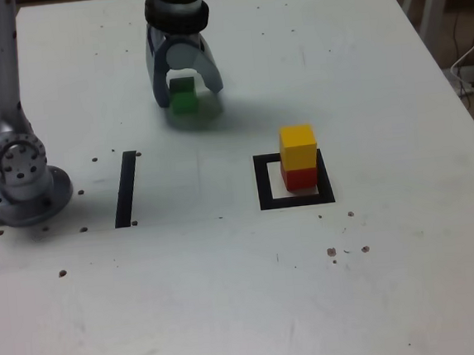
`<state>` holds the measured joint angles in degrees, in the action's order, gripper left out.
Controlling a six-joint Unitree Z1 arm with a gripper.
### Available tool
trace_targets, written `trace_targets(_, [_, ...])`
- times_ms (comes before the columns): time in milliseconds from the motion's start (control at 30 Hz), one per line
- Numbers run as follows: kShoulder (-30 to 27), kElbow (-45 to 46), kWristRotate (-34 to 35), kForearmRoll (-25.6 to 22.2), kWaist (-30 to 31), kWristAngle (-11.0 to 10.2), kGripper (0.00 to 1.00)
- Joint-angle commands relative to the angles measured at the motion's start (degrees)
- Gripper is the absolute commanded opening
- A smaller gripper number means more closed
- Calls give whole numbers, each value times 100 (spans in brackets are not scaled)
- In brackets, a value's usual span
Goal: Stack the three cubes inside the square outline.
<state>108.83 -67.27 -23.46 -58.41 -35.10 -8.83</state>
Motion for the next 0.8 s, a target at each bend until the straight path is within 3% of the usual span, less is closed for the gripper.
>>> trace_targets(0, [31, 27, -8, 44, -12, 7, 51])
trace_targets(467, [-11, 78, -135, 359, -13, 89, 19])
trace_targets(767, [-121, -81, -154, 11, 78, 138, 17])
